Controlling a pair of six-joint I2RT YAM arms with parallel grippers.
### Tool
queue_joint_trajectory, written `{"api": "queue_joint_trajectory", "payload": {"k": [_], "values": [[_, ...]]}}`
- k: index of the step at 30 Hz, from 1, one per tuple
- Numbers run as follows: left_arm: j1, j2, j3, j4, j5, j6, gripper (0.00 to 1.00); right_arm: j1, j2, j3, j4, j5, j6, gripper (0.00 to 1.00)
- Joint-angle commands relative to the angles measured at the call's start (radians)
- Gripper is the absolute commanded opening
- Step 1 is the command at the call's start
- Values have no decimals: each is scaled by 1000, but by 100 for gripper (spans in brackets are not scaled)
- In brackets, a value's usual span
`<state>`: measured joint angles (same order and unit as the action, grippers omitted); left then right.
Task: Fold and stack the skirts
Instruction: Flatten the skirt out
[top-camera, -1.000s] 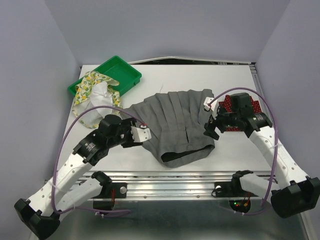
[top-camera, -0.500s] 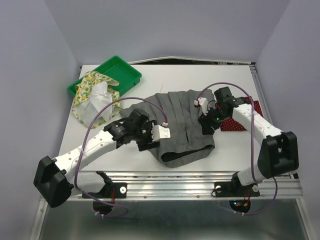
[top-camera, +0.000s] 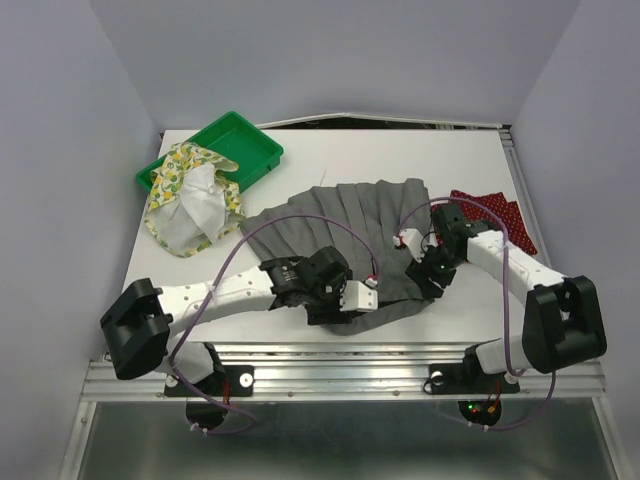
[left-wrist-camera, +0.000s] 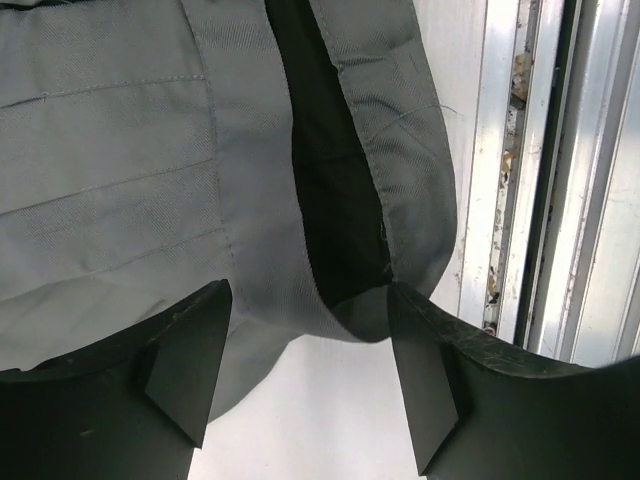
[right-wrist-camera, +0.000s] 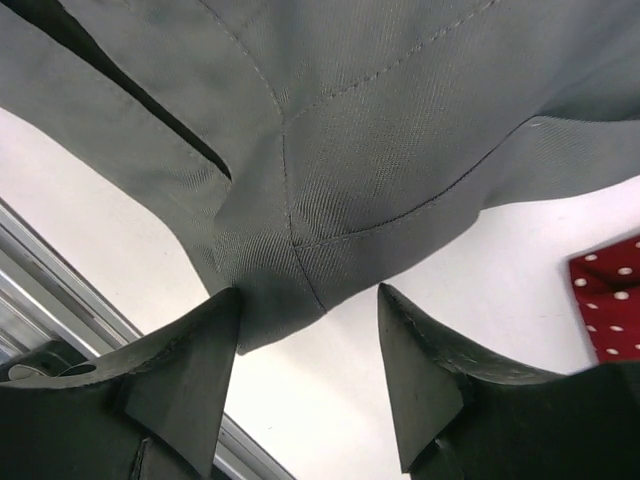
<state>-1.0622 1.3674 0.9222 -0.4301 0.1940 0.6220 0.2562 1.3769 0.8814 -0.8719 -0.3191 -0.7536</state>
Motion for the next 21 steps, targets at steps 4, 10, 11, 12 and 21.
{"api": "queue_joint_trajectory", "payload": {"k": [4, 10, 11, 12, 21], "values": [[-67, 45, -36, 53, -139, -54, 47, 2, 17, -76, 77, 75, 8, 42], [-70, -132, -71, -119, -87, 63, 0, 2, -41, -99, 50, 78, -1, 12], [-70, -145, -65, -186, -52, 77, 0, 2, -41, -96, 44, 65, 0, 9], [-73, -158, -68, -214, -27, 91, 0, 2, -38, -90, 39, 58, -1, 6], [-180, -57, -134, -249, 104, 151, 65, 44, -25, -49, -76, -24, -69, 77]]}}
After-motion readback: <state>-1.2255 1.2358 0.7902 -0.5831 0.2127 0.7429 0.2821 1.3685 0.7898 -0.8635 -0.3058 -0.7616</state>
